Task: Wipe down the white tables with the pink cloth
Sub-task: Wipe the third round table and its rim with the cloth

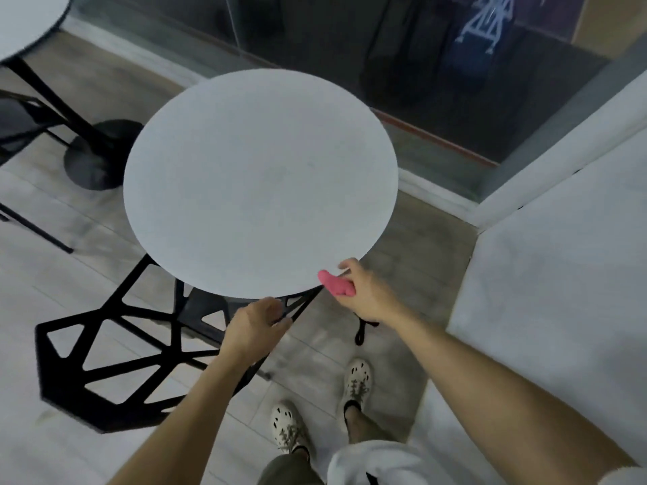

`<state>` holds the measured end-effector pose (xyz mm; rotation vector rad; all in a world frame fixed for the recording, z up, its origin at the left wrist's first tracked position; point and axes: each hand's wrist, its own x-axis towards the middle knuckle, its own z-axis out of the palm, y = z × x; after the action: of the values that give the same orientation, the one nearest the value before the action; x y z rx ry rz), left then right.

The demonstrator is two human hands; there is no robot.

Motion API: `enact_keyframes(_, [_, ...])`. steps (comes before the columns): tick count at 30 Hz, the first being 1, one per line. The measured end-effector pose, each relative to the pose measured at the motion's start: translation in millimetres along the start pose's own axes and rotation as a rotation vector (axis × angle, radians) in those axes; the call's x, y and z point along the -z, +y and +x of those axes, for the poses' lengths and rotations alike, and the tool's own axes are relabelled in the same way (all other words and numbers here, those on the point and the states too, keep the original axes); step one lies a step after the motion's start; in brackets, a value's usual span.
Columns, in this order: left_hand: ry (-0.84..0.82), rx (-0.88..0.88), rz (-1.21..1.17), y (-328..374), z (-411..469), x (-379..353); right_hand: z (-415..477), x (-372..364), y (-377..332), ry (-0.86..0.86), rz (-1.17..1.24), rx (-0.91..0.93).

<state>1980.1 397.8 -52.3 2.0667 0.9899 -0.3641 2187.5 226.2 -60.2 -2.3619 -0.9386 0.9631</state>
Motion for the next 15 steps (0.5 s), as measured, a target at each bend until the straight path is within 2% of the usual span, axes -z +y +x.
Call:
enact_keyframes(3, [0.025,-0.076,-0.177,50,0,2,-31,50,3,0.054,0.191,-0.015])
enact_keyframes(7, [-0.061,-0.269,-0.432,134,8,8,-56,116,4,0.077,0.229,0.048])
enact_keyframes(11, [-0.114,-0.501,-0.418,205,8,11,-69,177,7,0.152,0.312,0.085])
enact_keyframes(15, [0.033,-0.598,-0.397,261,18,24,-76,216,10,0.303,0.468,0.032])
